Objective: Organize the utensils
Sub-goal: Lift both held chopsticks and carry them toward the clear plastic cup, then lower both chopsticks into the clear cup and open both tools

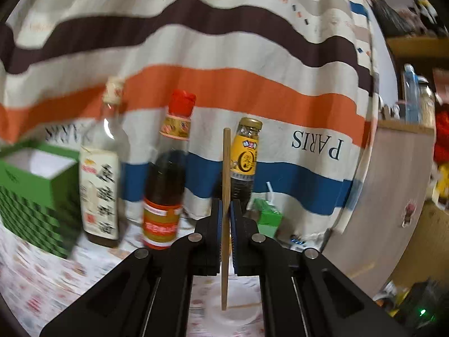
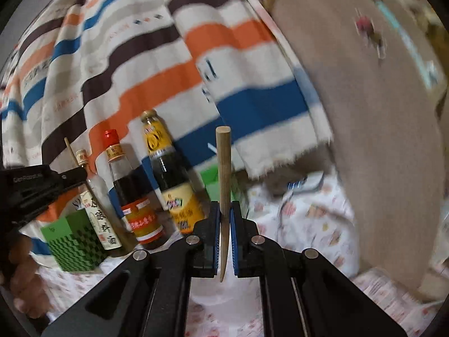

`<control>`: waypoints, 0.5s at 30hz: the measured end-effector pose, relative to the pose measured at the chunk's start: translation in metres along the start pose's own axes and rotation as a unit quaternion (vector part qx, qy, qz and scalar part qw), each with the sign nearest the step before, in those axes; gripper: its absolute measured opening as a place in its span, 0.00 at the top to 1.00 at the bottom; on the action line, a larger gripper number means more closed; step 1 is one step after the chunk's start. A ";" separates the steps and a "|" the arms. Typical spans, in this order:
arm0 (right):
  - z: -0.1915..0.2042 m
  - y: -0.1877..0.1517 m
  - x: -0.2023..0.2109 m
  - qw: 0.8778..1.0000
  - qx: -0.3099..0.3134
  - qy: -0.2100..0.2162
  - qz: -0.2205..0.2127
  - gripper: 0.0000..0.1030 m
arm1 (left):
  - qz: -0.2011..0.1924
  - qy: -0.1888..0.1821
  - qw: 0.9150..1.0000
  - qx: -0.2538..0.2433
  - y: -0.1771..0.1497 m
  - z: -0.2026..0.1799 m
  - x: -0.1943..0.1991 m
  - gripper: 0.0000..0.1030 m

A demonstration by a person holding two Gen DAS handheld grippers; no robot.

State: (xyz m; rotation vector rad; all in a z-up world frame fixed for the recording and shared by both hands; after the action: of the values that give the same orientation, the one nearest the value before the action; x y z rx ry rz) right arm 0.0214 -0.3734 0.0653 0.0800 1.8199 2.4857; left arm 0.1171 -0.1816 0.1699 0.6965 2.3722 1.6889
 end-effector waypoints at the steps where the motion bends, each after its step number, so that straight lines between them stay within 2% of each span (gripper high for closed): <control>1: -0.005 0.000 -0.003 1.000 -0.015 0.012 0.010 0.92 | 0.006 0.017 1.000 -0.007 -0.002 -0.003 -0.006 0.96; 3: -0.009 -0.001 -0.007 0.999 -0.019 0.026 0.020 0.92 | -0.001 0.036 0.999 -0.011 -0.008 -0.006 -0.011 0.96; 8: -0.017 -0.013 -0.028 0.998 -0.018 0.028 0.057 0.92 | 0.000 0.038 0.999 -0.012 -0.019 -0.017 -0.033 0.96; 11: -0.023 -0.020 -0.037 0.998 -0.010 0.006 0.065 0.92 | 0.014 0.052 0.999 -0.005 -0.022 -0.021 -0.053 0.96; 13: -0.028 -0.027 -0.045 0.993 -0.051 0.044 0.098 0.92 | 0.029 0.051 0.998 0.001 -0.027 -0.022 -0.064 0.95; 15: -0.034 -0.039 -0.051 0.980 -0.108 0.096 0.137 0.91 | 0.035 0.061 0.997 -0.008 -0.034 -0.024 -0.070 0.96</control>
State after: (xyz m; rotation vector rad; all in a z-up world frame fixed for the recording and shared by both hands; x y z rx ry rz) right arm 0.0703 -0.3985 0.0175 0.0865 1.6885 2.9639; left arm 0.1601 -0.2420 0.1371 0.6995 2.4392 1.8266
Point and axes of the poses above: each gripper's, at about its wrist camera, not at the fingertips, and x roughly against the way its jaws point, z to its left, y to its top, the point moved 5 cm from there along -x, roughly the way its jaws point, and after that the axes turned 6 degrees about x, right-handed, at the moved point
